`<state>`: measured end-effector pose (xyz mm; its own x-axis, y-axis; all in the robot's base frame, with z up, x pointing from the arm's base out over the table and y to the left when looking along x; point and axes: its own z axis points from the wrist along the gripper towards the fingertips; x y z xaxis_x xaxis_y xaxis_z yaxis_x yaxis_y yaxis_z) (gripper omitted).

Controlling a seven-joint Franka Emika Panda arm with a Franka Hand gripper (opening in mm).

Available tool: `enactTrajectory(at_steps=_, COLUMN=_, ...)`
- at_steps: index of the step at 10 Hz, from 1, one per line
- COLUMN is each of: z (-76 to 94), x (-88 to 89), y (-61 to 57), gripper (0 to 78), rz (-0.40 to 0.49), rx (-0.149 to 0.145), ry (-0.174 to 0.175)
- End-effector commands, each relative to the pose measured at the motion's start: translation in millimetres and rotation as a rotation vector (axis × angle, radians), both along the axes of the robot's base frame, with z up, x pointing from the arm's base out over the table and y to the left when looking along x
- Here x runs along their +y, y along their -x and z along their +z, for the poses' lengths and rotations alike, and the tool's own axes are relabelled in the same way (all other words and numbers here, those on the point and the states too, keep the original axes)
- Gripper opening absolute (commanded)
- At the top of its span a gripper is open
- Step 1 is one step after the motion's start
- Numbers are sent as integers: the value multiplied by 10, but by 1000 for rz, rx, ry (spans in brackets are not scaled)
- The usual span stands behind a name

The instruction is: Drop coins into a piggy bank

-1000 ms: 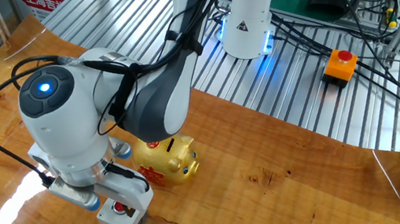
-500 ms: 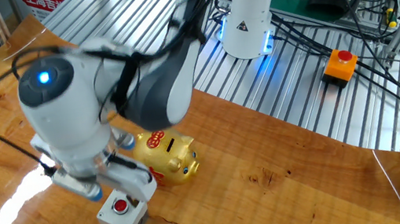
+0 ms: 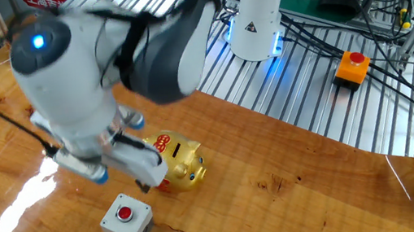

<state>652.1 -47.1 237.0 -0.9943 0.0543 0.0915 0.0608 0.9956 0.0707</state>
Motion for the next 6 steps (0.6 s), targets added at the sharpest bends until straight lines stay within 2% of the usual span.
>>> enactTrajectory(at_steps=1, z=173, x=32, y=102, gripper=773, rz=-21, rx=23, ry=-6)
enactTrajectory(at_steps=5, z=174, x=34, y=102, gripper=773, rz=-21, rx=22, ry=-4)
enactTrajectory(at_steps=6, z=215, x=47, y=128, gripper=773, rz=-25, rx=14, ry=0)
